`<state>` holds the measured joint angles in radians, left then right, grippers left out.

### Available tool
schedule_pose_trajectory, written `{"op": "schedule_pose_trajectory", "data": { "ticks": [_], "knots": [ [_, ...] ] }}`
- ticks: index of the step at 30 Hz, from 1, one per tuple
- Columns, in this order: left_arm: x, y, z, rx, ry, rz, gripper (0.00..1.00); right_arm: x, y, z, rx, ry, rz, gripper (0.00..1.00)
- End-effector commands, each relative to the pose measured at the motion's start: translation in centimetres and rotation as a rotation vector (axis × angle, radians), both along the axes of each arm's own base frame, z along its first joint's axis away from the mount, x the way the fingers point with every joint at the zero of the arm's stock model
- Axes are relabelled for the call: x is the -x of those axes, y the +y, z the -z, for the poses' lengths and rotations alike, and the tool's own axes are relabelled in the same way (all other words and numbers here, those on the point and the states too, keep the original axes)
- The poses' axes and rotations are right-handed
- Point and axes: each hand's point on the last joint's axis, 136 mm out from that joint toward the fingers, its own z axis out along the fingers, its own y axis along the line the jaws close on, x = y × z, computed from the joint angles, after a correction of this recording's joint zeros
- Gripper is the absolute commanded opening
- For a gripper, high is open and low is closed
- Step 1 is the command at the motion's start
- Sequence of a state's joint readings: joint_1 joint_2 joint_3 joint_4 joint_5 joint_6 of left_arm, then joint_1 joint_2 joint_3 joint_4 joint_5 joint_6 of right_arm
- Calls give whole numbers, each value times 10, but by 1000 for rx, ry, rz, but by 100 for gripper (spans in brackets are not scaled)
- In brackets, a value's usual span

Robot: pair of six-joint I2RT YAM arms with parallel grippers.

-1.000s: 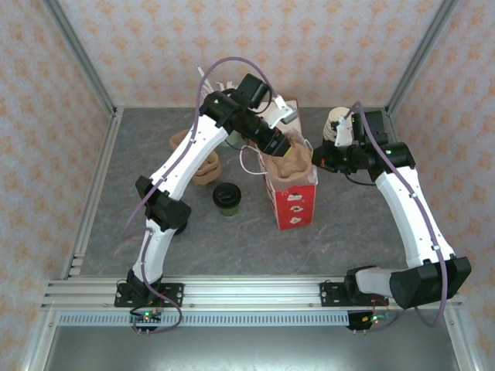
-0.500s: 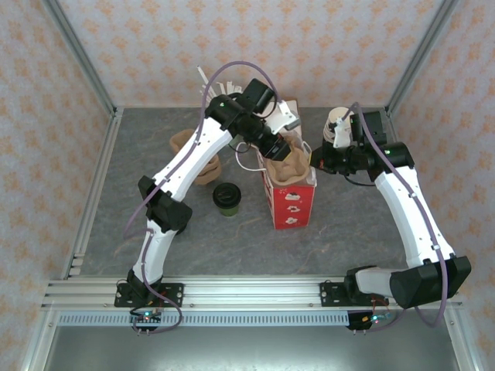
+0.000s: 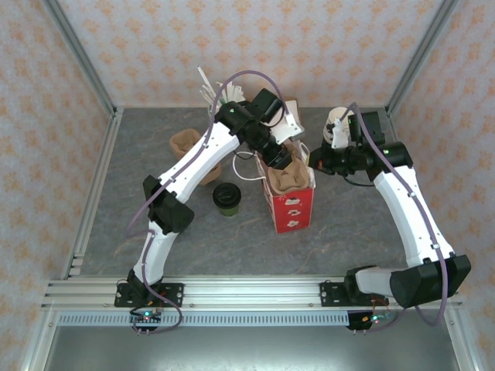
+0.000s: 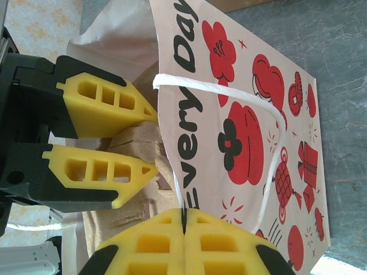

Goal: Pack the takeout coffee

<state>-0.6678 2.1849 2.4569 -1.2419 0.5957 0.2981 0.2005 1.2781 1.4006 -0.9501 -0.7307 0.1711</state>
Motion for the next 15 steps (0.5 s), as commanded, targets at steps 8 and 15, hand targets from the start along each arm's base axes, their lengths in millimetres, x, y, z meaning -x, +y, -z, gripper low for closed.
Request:
{"op": "schedule_pose_trajectory", "data": {
  "ticks": [8,15],
  "knots": [
    [4,2,-12,-22,-106,32,29,-5,7,-8,-30,-20,0,0],
    [12,4,-10,-64,-148,76,29,-10,4,-7,-39,-16,49,0]
  ]
}}
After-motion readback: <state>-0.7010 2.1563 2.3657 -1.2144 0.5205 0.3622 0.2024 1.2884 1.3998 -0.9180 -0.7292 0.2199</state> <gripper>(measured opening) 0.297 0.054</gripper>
